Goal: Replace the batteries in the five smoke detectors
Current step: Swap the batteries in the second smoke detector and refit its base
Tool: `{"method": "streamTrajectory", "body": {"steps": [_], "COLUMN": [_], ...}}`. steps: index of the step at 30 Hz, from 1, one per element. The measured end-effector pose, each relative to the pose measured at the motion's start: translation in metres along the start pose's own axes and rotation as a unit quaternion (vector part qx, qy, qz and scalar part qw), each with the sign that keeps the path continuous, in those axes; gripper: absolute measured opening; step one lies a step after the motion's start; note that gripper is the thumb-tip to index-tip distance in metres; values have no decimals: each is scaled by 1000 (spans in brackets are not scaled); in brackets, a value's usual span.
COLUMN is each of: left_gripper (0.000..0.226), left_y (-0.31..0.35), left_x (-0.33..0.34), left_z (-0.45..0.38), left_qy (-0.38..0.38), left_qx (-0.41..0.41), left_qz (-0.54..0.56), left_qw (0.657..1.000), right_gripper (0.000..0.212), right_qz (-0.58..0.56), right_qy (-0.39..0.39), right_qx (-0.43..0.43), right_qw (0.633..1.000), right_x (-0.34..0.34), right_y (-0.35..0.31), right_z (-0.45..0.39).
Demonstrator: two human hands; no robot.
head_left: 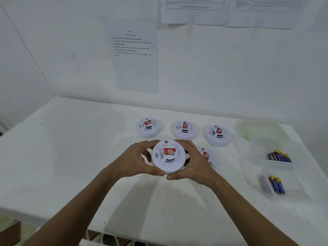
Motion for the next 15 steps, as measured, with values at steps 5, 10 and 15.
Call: {"method": "streamTrajectory", "body": {"steps": [5, 10, 15], "left_gripper": [70, 70, 72], "left_y": [-3, -4, -3], "left_x": [-2, -4, -6], "left_z": [-4, -5, -5], "left_qy": [-16, -17, -14], "left_qx": [5, 15, 23], "left_qz": [17, 19, 19], "left_qw": [1000, 1000, 999], "right_gripper": [96, 100, 100], "right_qz": [-4, -8, -12], "right_qy": [1, -1, -2], "right_qx": [5, 15, 18], "right_qw": [1000, 1000, 1000], "right_x": [0, 0, -1], "right_y": [-1, -3, -6], "right_z": [-6, -9, -9]}}
Point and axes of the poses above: each hand's wrist, its own z-axis away from the middle knuckle, its own x-axis out of the palm, y = z × x, the point moved 5 cm from there along -z, towards the middle knuckle, and after that the axes turned 7 degrees about z, right-handed, at the moved point
